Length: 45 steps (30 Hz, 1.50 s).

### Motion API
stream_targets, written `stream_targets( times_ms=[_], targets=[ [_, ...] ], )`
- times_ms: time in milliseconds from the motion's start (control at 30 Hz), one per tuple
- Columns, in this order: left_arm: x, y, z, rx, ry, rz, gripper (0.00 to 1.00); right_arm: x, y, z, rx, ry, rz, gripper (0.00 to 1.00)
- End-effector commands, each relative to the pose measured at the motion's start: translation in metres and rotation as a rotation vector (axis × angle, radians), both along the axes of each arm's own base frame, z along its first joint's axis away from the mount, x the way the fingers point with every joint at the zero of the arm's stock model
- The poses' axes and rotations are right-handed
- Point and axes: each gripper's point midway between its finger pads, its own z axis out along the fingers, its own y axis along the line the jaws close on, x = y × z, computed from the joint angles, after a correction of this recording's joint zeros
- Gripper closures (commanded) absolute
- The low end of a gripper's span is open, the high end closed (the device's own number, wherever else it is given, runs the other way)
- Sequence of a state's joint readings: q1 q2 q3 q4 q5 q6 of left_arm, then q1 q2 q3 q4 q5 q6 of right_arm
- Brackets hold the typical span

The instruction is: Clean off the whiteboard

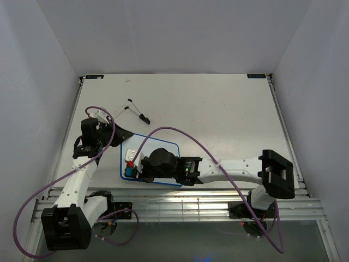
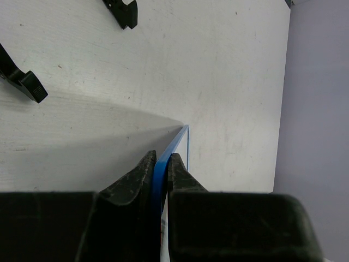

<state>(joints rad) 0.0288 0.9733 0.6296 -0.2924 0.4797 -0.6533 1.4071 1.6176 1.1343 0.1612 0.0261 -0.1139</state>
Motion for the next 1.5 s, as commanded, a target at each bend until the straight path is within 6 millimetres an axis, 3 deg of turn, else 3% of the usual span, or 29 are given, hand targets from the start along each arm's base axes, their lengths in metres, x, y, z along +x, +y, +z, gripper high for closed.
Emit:
stream_targets(
  times_ms=[0, 567, 967, 1200, 1467],
  targets=[
    [0.0, 0.019, -0.019, 0.133, 0.025, 0.061, 1.0, -0.044, -0.011, -0.039, -0.11, 0.055, 0.144, 0.92],
    [-0.001, 0.019, -0.019, 0.134, 0.027, 0.062, 1.0, -0.036, 0.02, -0.001, -0.02, -0.023, 0.157, 0.92],
    [-0.001, 0.019, -0.018, 0.131, 0.027, 0.06, 1.0, -0.027, 0.031, 0.007, 0.0, -0.032, 0.112, 0.92],
    [-0.001, 0.019, -0.018, 0.131, 0.026, 0.06, 1.0, -0.003, 0.03, -0.012, -0.044, -0.016, 0.002, 0.92],
    [-0.001, 0.019, -0.018, 0.131, 0.027, 0.06, 1.0, 0.028, -0.003, -0.052, -0.13, 0.022, -0.115, 0.92]
  ],
)
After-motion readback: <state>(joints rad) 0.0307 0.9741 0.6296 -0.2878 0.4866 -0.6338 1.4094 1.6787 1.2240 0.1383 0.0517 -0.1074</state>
